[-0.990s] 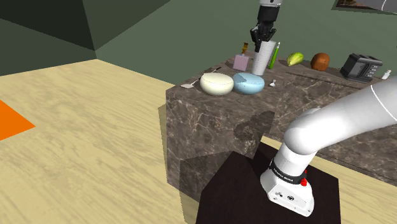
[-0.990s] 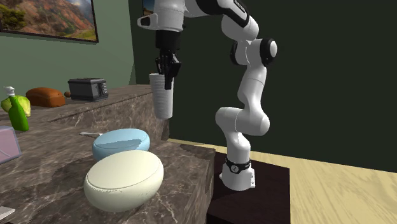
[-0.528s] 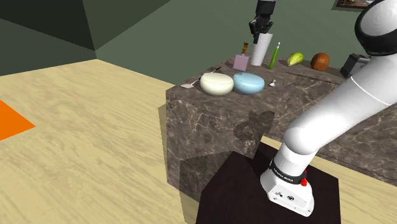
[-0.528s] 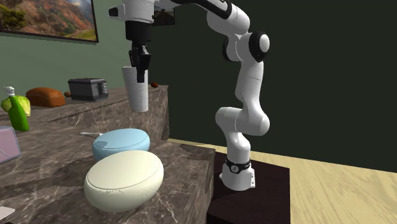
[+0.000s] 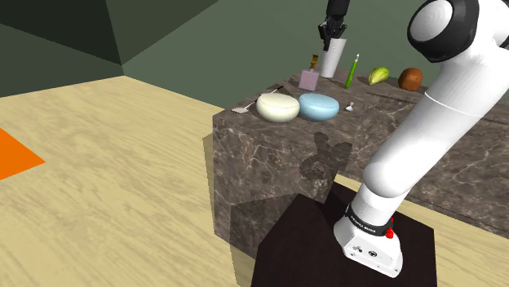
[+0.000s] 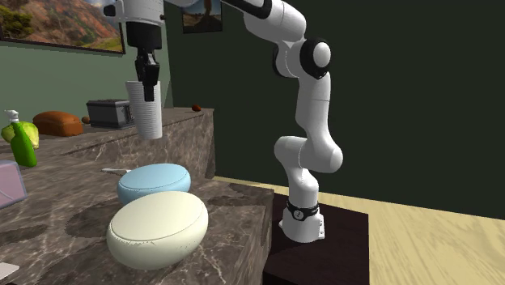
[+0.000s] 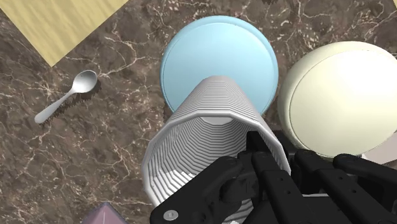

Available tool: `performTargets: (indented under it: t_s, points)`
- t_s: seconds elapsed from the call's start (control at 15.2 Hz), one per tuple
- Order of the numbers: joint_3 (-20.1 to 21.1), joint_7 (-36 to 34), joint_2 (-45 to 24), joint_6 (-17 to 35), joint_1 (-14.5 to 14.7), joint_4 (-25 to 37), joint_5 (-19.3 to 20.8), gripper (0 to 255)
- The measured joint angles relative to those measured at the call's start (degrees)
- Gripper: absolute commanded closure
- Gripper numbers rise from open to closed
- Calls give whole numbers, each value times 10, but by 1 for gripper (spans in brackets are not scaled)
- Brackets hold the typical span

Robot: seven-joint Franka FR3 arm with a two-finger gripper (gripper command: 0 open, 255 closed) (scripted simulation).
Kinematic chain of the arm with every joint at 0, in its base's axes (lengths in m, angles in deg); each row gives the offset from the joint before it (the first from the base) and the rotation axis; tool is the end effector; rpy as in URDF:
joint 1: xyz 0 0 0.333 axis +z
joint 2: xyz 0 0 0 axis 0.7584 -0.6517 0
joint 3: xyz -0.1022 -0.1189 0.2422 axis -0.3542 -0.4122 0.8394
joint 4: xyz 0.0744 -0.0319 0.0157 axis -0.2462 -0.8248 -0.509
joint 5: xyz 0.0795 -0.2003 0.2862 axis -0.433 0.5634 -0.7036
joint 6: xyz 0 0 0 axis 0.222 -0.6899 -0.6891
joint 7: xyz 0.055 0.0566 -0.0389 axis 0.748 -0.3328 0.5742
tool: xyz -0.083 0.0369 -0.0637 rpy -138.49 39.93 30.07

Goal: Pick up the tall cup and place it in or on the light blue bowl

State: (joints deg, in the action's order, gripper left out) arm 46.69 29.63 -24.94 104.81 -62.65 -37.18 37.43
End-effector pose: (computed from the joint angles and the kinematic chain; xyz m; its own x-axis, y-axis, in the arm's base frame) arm 0.3543 -0.2987 0.6779 0.8938 -0.4463 0.0433 -0.4484 -0.8902 0.0805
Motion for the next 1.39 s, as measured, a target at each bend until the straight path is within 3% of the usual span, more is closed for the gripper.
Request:
performTargets:
  t_s: [1.39]
  points:
    - [4, -27, 57, 160, -3, -215, 21, 255]
